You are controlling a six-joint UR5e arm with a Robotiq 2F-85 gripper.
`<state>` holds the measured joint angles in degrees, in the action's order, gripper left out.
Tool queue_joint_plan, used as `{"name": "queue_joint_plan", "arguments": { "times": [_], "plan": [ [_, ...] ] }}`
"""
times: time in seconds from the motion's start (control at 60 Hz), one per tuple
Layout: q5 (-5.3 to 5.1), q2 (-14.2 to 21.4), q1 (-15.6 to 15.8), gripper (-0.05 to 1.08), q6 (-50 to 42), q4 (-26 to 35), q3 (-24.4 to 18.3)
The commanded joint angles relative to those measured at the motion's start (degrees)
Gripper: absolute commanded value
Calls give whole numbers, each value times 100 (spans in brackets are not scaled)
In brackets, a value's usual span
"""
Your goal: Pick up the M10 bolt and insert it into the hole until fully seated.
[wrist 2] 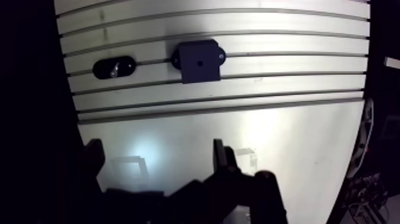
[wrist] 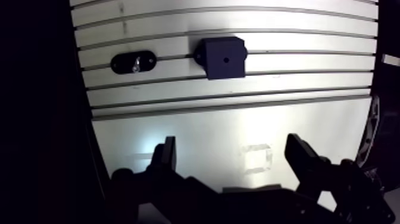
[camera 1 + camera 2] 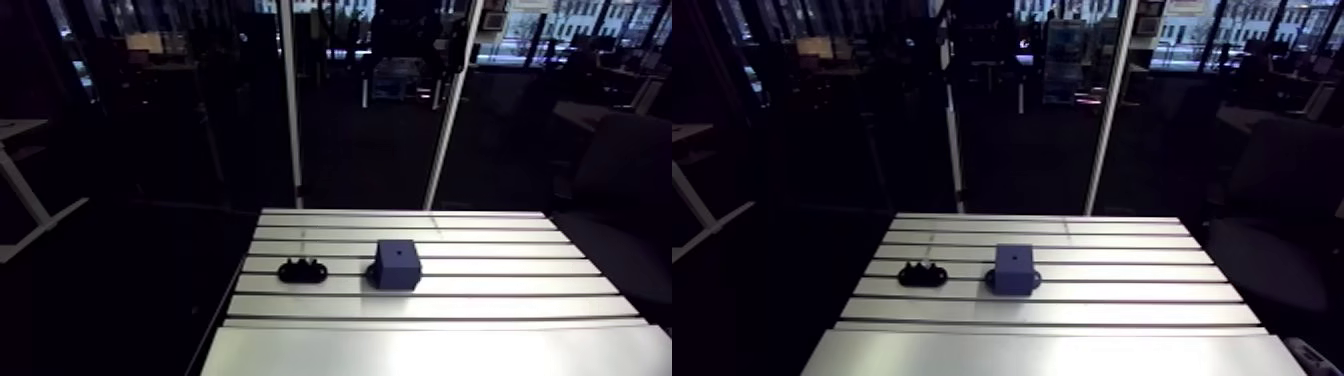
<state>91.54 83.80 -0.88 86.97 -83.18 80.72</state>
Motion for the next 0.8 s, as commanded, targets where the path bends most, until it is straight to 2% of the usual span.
{"name": "queue_joint_plan", "arguments": {
  "times": [0.017,0.8],
  "plan": [
    [-404,105,386,1,61,360,-316],
    [-396,105,378,1,61,352,-280]
  ]
}}
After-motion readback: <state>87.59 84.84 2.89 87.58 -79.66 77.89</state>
